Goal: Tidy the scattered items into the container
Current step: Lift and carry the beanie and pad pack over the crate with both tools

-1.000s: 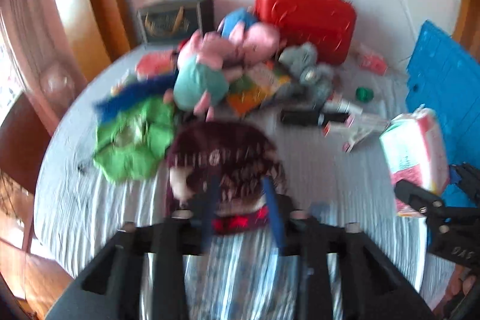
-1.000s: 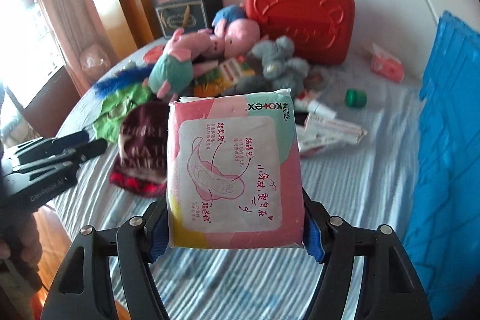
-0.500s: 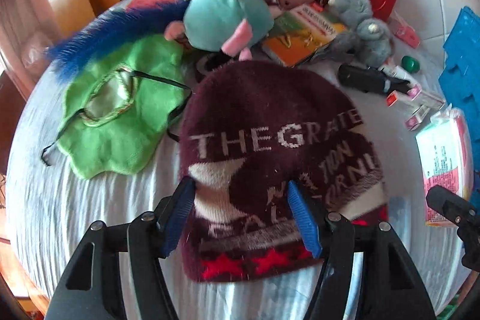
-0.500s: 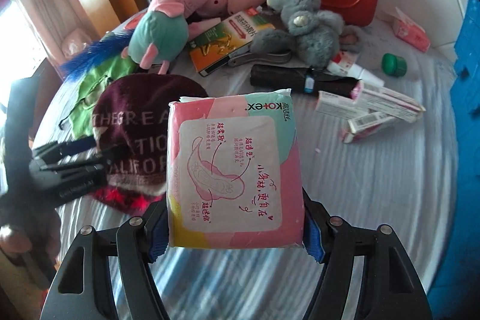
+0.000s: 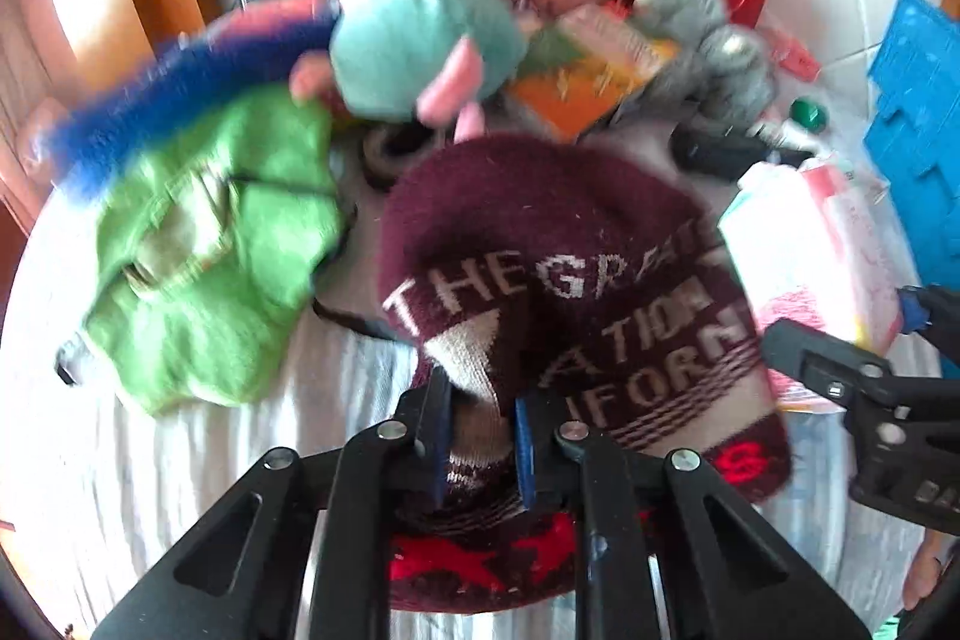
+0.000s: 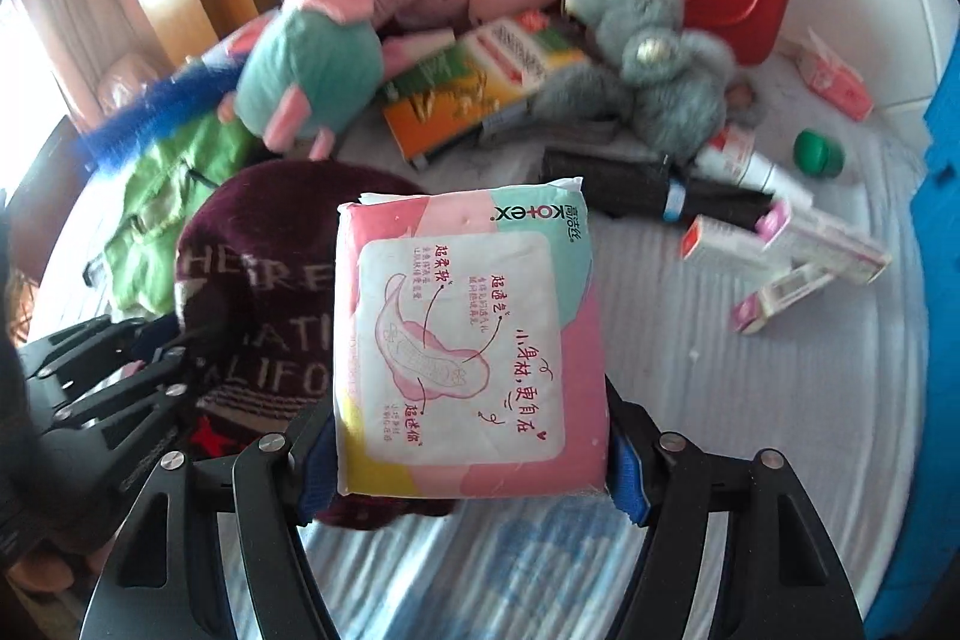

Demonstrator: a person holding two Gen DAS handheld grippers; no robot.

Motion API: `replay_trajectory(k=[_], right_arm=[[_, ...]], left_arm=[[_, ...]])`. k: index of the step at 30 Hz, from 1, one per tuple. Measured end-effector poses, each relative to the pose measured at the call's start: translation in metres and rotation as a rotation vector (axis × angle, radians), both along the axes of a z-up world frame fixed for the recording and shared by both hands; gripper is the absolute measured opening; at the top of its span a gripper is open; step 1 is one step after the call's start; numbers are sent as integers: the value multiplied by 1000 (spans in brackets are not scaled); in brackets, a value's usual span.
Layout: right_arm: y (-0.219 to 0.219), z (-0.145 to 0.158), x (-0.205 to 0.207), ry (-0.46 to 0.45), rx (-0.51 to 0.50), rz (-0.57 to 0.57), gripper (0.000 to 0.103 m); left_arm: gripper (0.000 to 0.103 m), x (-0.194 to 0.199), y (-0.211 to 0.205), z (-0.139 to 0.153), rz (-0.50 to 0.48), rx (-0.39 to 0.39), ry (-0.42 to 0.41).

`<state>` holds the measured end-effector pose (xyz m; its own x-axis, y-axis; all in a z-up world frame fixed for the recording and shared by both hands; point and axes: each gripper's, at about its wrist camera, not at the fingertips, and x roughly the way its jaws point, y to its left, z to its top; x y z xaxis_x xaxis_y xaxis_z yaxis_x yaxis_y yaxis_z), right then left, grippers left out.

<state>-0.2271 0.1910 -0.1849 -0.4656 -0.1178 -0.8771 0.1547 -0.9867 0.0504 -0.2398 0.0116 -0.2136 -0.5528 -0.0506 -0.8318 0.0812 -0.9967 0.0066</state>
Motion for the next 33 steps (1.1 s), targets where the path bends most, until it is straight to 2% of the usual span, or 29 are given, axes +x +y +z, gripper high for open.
replay_trajectory(k=[5, 9, 15, 20, 26, 33], right_arm=[[-3, 53, 11, 107, -10, -7, 71], [0, 103, 25, 207, -4, -26, 70], [24, 177, 52, 338, 38, -96, 71], [62, 232, 79, 422, 76, -160, 71], [137, 288, 116, 513, 107, -280, 71], [253, 322, 164, 561, 153, -389, 71]], left_arm=[[16, 22, 16, 82, -64, -24, 187], [16, 30, 31, 138, -111, -50, 301], [16, 32, 58, 207, -160, -70, 451], [16, 38, 91, 252, -204, -60, 552], [16, 41, 154, 294, -287, -55, 638], [16, 36, 268, 333, -373, -9, 684]])
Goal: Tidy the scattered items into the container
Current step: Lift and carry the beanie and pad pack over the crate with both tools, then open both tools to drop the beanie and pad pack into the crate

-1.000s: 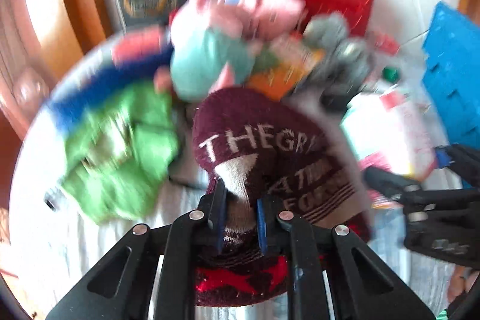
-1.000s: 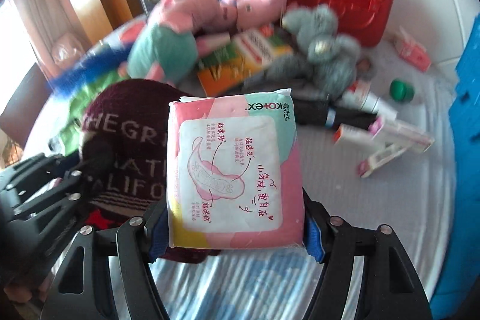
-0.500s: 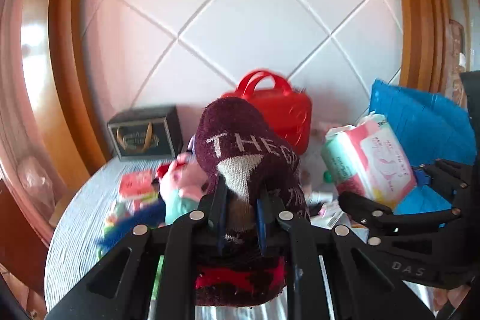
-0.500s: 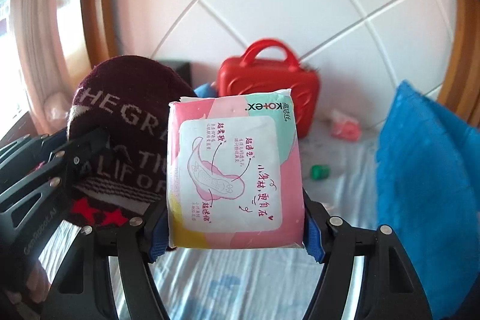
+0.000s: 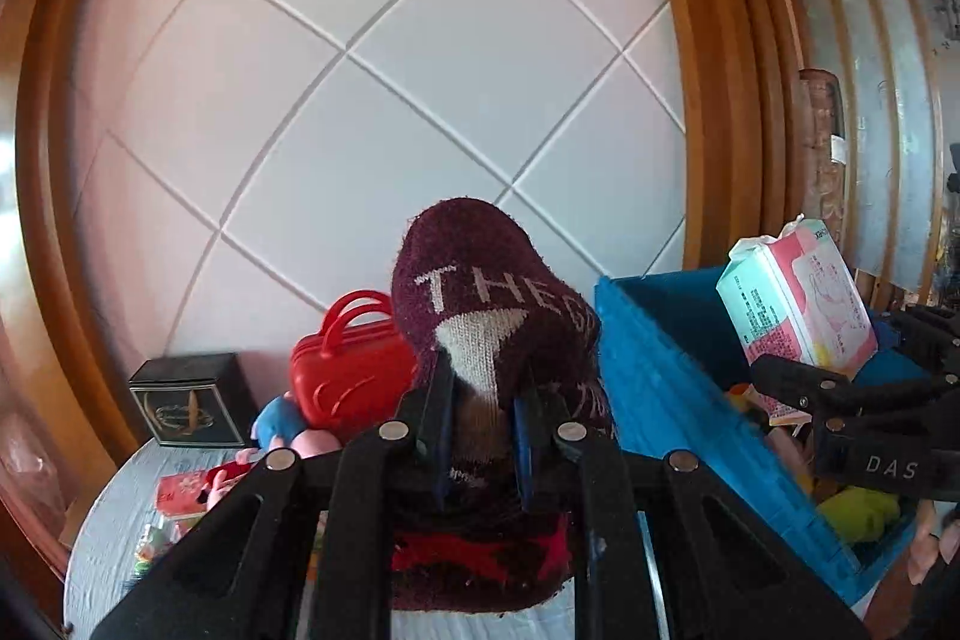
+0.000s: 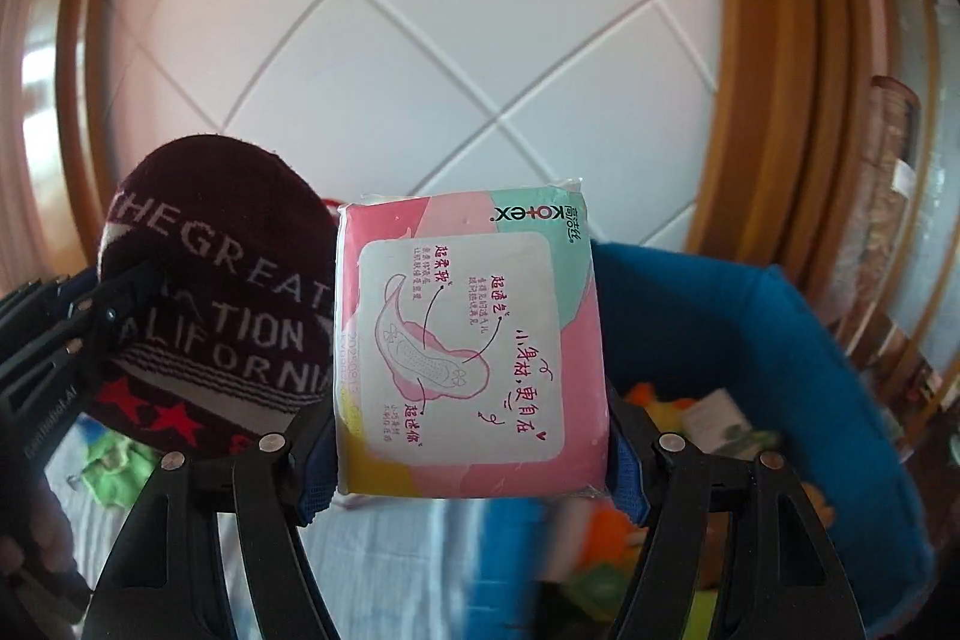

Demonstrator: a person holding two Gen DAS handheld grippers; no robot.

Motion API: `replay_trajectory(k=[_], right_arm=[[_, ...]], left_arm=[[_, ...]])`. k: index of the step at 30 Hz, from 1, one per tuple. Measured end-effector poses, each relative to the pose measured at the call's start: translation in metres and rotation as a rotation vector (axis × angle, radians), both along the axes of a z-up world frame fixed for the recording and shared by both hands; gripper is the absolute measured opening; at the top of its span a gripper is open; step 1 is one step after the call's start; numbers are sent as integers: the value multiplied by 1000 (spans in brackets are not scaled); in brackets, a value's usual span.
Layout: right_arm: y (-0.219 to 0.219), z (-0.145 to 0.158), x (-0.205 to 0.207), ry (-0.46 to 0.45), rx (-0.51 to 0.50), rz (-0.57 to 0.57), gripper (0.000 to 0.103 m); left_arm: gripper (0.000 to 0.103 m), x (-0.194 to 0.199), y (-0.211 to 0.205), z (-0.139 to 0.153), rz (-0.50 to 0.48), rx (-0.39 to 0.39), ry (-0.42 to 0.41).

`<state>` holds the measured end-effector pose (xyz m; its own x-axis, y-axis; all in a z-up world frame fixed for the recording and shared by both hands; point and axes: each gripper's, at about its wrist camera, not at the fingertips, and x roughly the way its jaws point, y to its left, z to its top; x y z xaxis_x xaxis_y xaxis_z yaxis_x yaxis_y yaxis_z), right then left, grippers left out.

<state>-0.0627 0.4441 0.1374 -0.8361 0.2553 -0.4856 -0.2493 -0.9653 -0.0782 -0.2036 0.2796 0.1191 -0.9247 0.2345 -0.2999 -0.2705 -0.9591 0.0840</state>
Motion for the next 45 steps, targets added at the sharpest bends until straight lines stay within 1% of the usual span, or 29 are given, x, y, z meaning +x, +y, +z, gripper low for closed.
replay_trajectory(k=[2, 4, 7, 8, 10, 13, 15, 18, 19, 20, 22, 24, 25, 27, 29, 30, 31, 33, 36, 39, 40, 45], right_arm=[[34, 6, 12, 9, 7, -21, 71], [77, 13, 21, 8, 23, -37, 71], [129, 11, 31, -36, 58, -46, 71], [145, 6, 30, -62, 65, -46, 71], [173, -8, 30, -130, 65, -40, 71], [203, -39, 23, -241, 63, -15, 71], [211, -59, 23, -306, 62, -1, 71], [221, -79, 22, -383, 37, 23, 71], [217, -84, 29, -395, 32, 28, 71], [218, -90, 26, -418, 27, 38, 71], [215, -100, 22, -441, 13, 58, 71], [212, -108, 15, -460, 5, 84, 71], [225, -113, 12, -464, 2, 93, 71], [218, -116, 9, -464, 8, 113, 71], [209, -118, 7, -473, 7, 130, 71], [211, -119, 5, -476, 6, 137, 71], [209, -120, 4, -479, 5, 145, 73], [208, -115, -1, -477, 7, 154, 77], [205, -109, 2, -467, 11, 156, 91], [201, -100, 9, -453, 15, 158, 98], [199, -97, 13, -445, 19, 156, 102], [193, -86, 42, -402, 5, 126, 102]], left_arm=[[16, -4, 37, 7, -16, 16, -1], [16, -3, 75, 16, -26, 25, -2], [16, 6, 136, 33, -38, 27, -6], [16, 7, 157, 35, -48, 15, -32], [16, 4, 192, 28, -80, -13, -115], [16, -13, 242, -9, -97, -88, -302], [16, -24, 269, -43, -79, -177, -410], [16, -40, 293, -90, -50, -266, -580], [17, -43, 296, -104, -37, -287, -621], [18, -44, 298, -114, -23, -304, -647], [19, -48, 300, -128, 0, -317, -679], [23, -49, 298, -132, 10, -317, -690], [26, -49, 297, -132, 14, -315, -689], [32, -46, 295, -129, 12, -307, -684], [49, -42, 290, -121, 5, -292, -665], [54, -40, 286, -115, -3, -278, -647], [58, -37, 286, -108, -9, -267, -629], [58, -32, 282, -98, -17, -248, -596], [58, -25, 274, -91, -22, -240, -578], [58, -17, 270, -87, -35, -240, -570], [58, -13, 267, -85, -40, -237, -565], [58, 15, 250, -72, -67, -193, -512]])
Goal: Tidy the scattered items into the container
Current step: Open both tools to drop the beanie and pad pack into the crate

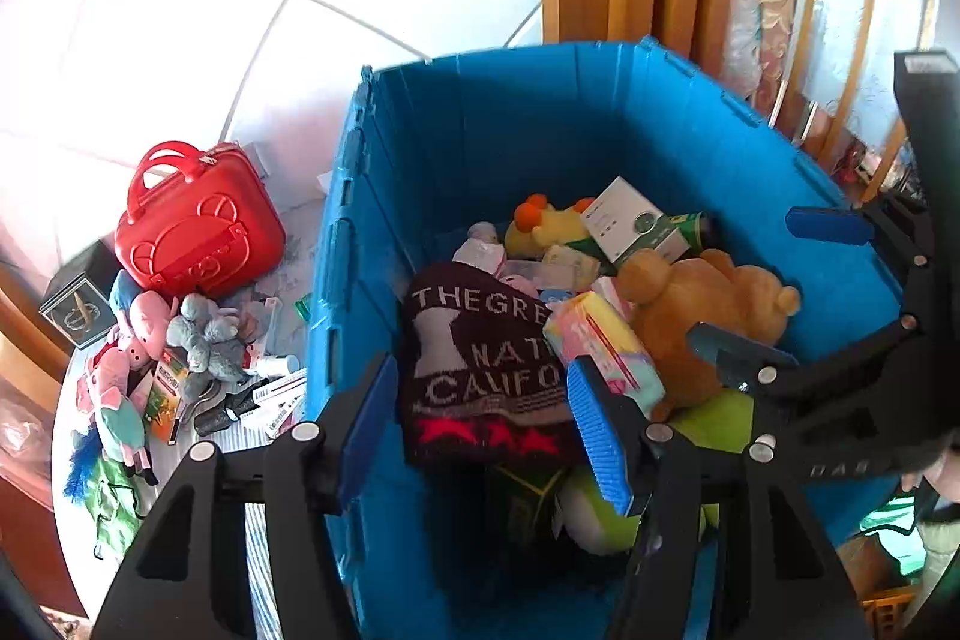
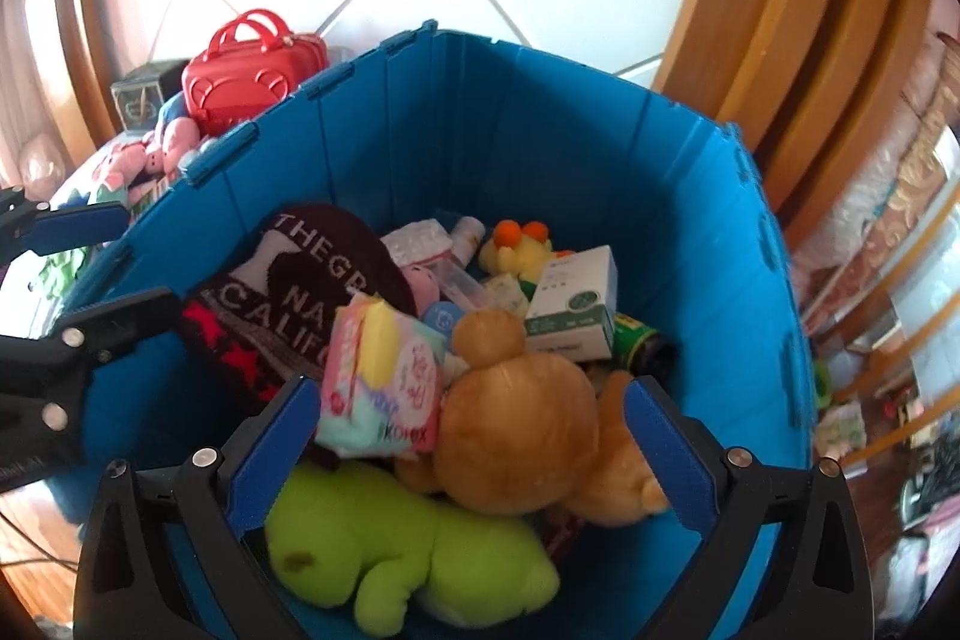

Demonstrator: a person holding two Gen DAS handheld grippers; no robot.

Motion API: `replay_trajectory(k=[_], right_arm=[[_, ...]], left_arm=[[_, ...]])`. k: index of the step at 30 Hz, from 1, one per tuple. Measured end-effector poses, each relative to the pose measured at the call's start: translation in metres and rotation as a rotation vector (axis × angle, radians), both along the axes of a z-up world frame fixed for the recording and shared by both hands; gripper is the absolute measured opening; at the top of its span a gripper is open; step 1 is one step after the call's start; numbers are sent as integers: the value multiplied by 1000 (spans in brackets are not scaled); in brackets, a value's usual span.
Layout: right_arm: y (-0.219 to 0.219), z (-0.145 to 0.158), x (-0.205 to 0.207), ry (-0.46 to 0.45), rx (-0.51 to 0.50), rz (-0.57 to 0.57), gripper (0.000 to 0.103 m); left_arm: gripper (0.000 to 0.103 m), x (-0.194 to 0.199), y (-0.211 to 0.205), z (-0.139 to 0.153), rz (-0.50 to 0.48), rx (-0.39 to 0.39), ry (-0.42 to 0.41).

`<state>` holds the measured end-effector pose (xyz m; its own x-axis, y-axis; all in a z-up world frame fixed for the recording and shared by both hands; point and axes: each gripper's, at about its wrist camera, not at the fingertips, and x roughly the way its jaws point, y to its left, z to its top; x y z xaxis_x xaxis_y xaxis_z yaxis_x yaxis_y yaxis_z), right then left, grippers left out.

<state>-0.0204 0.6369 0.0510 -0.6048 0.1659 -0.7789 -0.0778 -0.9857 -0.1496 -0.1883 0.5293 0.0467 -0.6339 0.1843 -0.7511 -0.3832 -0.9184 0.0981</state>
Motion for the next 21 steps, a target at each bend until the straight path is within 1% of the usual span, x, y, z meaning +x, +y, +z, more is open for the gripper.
replay_trajectory(k=[4, 8, 14, 21], right_arm=[[-11, 8, 28, 44, 4, -23, 103], [-31, 13, 64, 90, -4, -49, 103], [-63, 21, 107, 157, 3, -98, 103], [-83, 26, 129, 188, 6, -147, 103]], left_arm=[[58, 31, -17, 10, -3, 40, 62], [58, 62, -30, 12, 9, 48, 131], [58, 90, -47, 11, 9, 75, 155], [58, 104, -66, 13, 14, 115, 169]])
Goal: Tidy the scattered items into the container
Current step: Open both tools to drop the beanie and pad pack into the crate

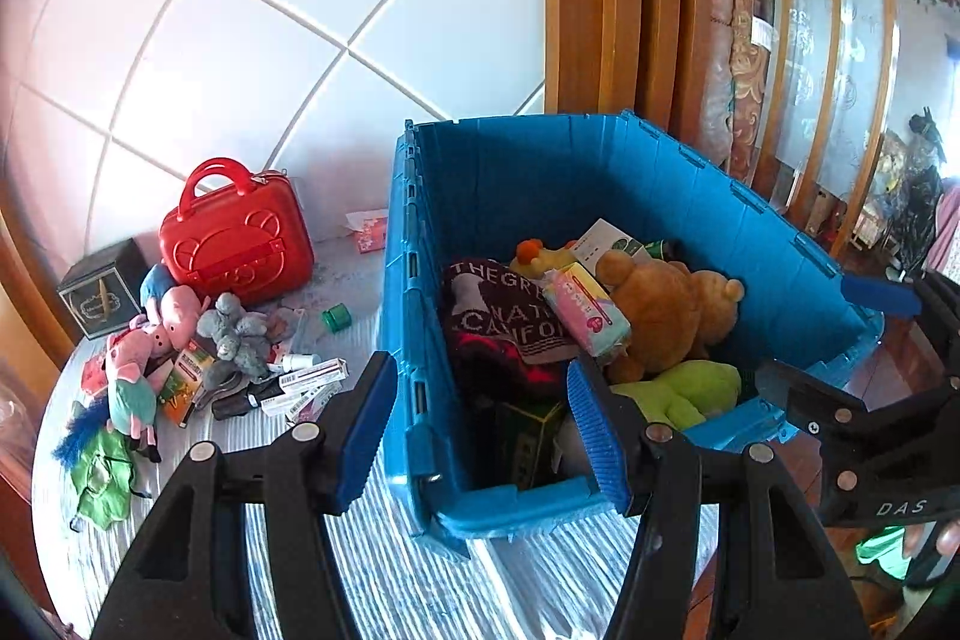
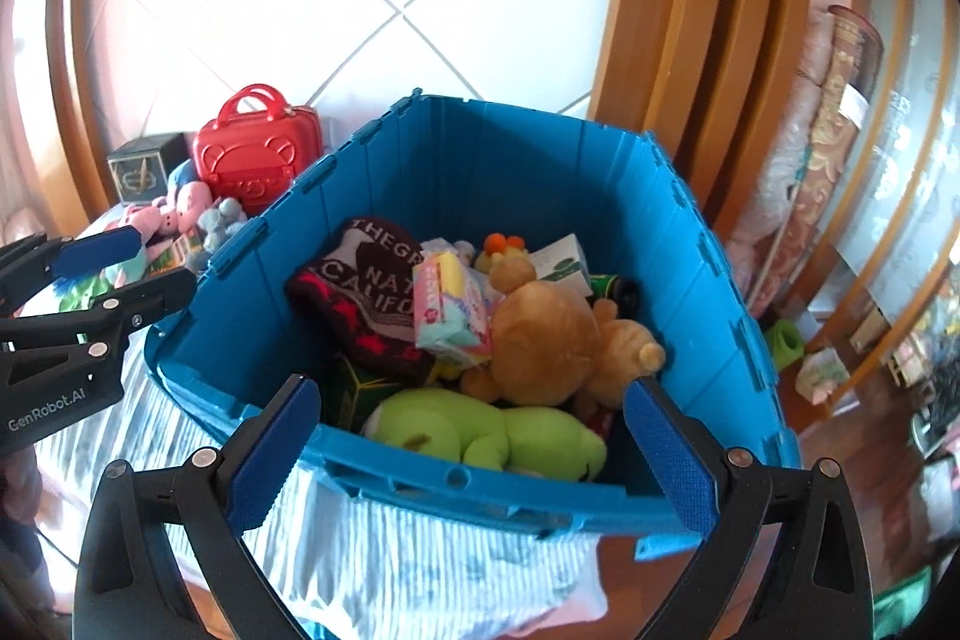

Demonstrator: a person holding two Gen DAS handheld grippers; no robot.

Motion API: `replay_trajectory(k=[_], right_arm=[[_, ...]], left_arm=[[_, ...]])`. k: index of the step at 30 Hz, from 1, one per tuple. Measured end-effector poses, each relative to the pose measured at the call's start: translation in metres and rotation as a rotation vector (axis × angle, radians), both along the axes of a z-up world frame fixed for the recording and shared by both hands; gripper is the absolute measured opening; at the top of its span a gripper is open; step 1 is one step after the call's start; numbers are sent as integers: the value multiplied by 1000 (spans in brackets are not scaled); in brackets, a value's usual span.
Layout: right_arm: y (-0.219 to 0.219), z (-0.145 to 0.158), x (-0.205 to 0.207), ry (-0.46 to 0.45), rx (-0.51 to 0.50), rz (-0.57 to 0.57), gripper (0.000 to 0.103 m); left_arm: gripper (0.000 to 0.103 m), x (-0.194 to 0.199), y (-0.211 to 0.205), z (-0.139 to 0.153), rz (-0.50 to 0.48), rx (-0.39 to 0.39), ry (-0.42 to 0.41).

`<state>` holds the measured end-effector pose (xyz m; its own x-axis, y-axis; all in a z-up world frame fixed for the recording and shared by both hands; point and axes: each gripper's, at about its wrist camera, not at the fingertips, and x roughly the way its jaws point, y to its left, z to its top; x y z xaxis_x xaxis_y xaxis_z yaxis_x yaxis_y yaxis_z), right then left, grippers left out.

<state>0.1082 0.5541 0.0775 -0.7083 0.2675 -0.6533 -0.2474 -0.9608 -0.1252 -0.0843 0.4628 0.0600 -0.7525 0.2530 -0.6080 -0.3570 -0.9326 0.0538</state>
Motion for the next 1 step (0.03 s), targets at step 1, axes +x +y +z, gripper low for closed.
replay_trajectory(k=[1], right_arm=[[-1, 0, 1, 4, -3, -6, 103]], left_arm=[[58, 2, -2, 0, 3, 2, 8]])
